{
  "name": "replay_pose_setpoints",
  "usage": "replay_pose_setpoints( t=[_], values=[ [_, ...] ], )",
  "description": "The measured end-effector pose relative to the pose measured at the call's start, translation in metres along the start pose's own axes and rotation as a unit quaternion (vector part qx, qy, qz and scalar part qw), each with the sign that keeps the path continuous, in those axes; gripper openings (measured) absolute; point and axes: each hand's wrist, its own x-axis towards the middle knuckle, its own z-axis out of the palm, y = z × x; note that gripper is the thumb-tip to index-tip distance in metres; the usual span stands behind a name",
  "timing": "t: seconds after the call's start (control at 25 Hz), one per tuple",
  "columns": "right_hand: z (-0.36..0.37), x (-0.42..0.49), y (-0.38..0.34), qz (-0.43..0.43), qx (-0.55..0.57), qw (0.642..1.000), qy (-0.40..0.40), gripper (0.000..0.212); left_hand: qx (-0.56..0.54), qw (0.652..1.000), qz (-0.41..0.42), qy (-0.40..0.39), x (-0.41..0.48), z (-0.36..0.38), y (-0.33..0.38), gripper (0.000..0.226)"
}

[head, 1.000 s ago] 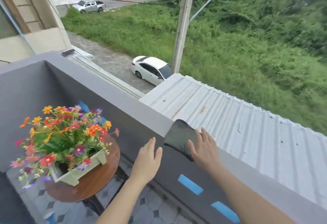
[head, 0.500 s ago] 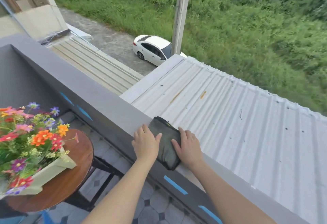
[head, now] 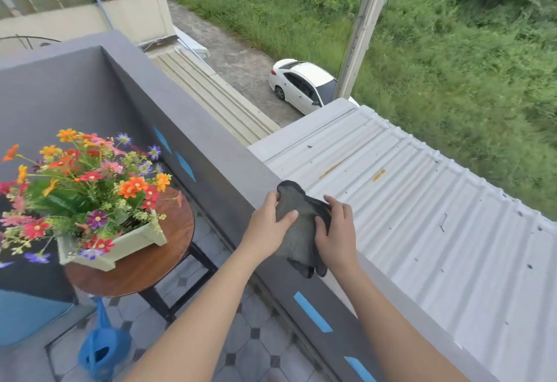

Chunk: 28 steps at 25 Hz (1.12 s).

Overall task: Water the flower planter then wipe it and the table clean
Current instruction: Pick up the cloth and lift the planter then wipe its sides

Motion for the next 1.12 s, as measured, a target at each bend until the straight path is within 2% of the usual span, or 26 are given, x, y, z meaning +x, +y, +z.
replay_pose_setpoints(
  t=[0.12,0.24,0.32,0.4,0.52,0.6,0.72,0.8,0.88,0.96,1.04,1.12],
  values=[
    [0.029,-0.020,-0.035,-0.085,0.026,0.996,-0.027,0.038,-0.140,0.986,0.006,0.094,-0.047,-0.041,-0.005,0.031],
    [0.077,-0.057,-0.073,-0.165,0.022,0.981,-0.103,0.037,-0.241,0.955,-0.020,0.171,-0.105,-0.086,-0.032,0.011],
    [0.112,-0.082,-0.092,-0.213,0.009,0.964,-0.160,0.044,-0.267,0.932,-0.080,0.231,-0.143,-0.114,-0.066,0.011],
    [0.144,-0.103,-0.103,-0.217,0.003,0.955,-0.204,0.043,-0.279,0.906,-0.161,0.277,-0.173,-0.138,-0.109,0.010],
    [0.187,-0.117,-0.108,-0.185,-0.003,0.955,-0.232,0.040,-0.232,0.878,-0.240,0.342,-0.198,-0.173,-0.162,0.009],
    [0.219,-0.116,-0.111,-0.164,0.002,0.959,-0.230,0.043,-0.192,0.866,-0.244,0.392,-0.194,-0.202,-0.189,0.007],
    [0.262,-0.099,-0.112,-0.115,0.024,0.973,-0.200,0.051,-0.096,0.865,-0.240,0.430,-0.157,-0.240,-0.227,0.013],
    [0.286,-0.085,-0.107,-0.102,0.034,0.979,-0.171,0.055,-0.044,0.883,-0.214,0.415,-0.129,-0.248,-0.244,0.027],
    [0.308,-0.072,-0.099,-0.096,0.043,0.980,-0.167,0.059,0.020,0.915,-0.173,0.365,-0.104,-0.244,-0.261,0.057],
    [0.324,-0.062,-0.092,-0.129,0.052,0.974,-0.177,0.062,0.068,0.933,-0.119,0.333,-0.086,-0.235,-0.272,0.075],
    [0.334,-0.054,-0.086,-0.161,0.069,0.970,-0.171,0.057,0.101,0.929,-0.071,0.348,-0.074,-0.228,-0.286,0.079],
    [0.340,-0.047,-0.084,-0.156,0.079,0.971,-0.164,0.049,0.120,0.915,-0.043,0.382,-0.067,-0.225,-0.294,0.075]
  ],
)
